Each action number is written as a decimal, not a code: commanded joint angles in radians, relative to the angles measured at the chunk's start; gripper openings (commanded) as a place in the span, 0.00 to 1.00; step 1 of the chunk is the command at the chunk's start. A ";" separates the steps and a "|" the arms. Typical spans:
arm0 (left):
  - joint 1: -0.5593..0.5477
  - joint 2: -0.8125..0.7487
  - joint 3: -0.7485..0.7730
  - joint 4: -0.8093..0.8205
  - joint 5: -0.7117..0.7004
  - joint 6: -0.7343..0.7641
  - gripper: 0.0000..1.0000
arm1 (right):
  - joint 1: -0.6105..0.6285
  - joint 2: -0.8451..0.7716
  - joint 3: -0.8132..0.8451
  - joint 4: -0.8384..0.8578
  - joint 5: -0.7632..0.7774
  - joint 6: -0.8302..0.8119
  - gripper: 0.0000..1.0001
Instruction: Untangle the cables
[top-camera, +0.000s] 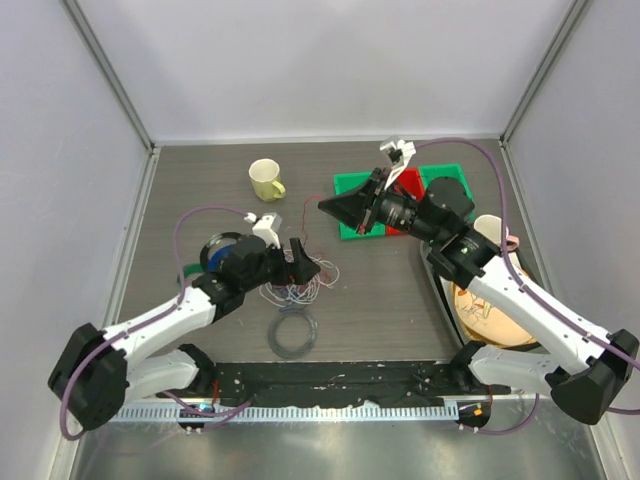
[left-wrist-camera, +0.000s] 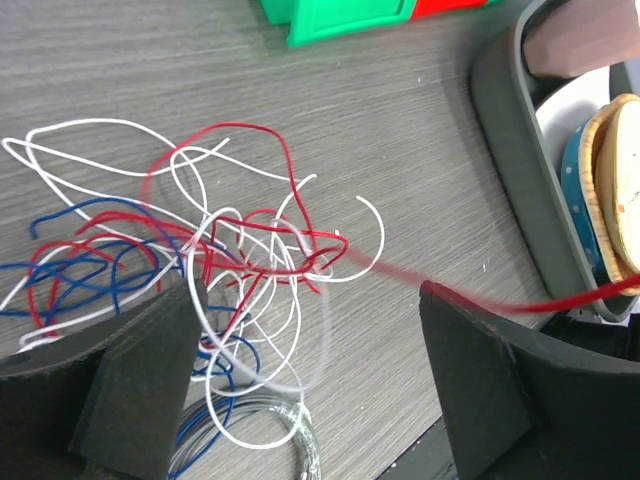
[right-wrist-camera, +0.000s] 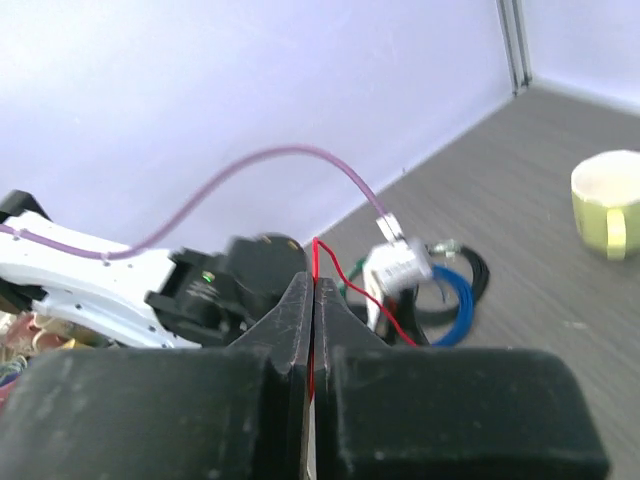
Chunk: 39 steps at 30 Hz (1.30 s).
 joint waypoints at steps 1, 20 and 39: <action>0.004 0.107 0.002 0.118 0.058 -0.028 0.87 | 0.006 -0.033 0.121 0.003 0.054 0.027 0.01; 0.004 0.215 -0.112 0.073 -0.084 -0.083 0.84 | 0.005 0.052 0.689 -0.143 1.159 -0.479 0.01; 0.004 -0.037 -0.049 -0.241 -0.220 -0.112 0.98 | -0.012 0.128 0.757 -0.099 1.168 -0.786 0.01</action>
